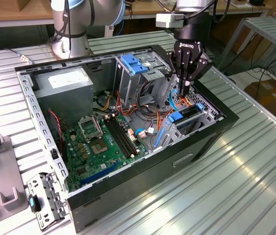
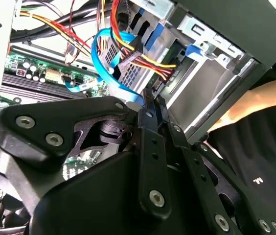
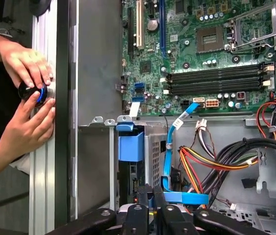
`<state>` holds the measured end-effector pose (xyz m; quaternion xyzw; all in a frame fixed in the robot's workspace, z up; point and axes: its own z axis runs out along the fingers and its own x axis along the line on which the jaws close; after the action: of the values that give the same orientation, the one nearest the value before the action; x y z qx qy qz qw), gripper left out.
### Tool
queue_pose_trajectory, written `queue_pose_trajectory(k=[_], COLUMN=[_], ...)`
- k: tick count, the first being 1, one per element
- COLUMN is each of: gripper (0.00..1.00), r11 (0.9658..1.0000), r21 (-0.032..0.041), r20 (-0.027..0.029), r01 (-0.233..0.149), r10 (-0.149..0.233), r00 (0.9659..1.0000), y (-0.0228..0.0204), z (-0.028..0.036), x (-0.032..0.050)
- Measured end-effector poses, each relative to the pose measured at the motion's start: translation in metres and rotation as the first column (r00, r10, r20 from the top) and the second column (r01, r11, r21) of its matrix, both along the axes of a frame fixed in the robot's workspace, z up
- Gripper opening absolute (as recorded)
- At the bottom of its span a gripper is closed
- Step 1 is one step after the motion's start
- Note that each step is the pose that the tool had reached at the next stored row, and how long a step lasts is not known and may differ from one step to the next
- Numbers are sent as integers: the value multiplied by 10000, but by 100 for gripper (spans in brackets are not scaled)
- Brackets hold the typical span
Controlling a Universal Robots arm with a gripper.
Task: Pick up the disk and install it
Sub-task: 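Insert the second disk wire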
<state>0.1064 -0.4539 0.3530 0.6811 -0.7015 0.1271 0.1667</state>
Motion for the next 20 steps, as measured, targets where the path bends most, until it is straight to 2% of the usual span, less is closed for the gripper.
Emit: queue_pose_trajectory(k=[2, 5, 6, 8, 10, 12, 14, 16, 20], gripper=[16, 16, 16, 16, 16, 16, 16, 16, 16], r11=[10000, 10000, 10000, 10000, 9999, 9998, 9997, 9996, 9993], r21=[7, 5, 12, 25, 65, 138, 217, 258, 362], r20=[109, 413, 484, 590, 656, 707, 764, 791, 845], r01=[-6, -28, -40, -63, -89, -108, -122, -128, -134], r10=[6, 28, 39, 61, 85, 98, 105, 107, 103], r00=[9999, 9991, 9988, 9982, 9978, 9974, 9970, 9968, 9964], y=[-6, -13, -15, -17, -21, -40, -90, -135, -256], z=[-3, -6, -10, -14, -21, -30, -45, -54, -77], x=[-23, -37, -42, -54, -70, -88, -106, -115, -135])
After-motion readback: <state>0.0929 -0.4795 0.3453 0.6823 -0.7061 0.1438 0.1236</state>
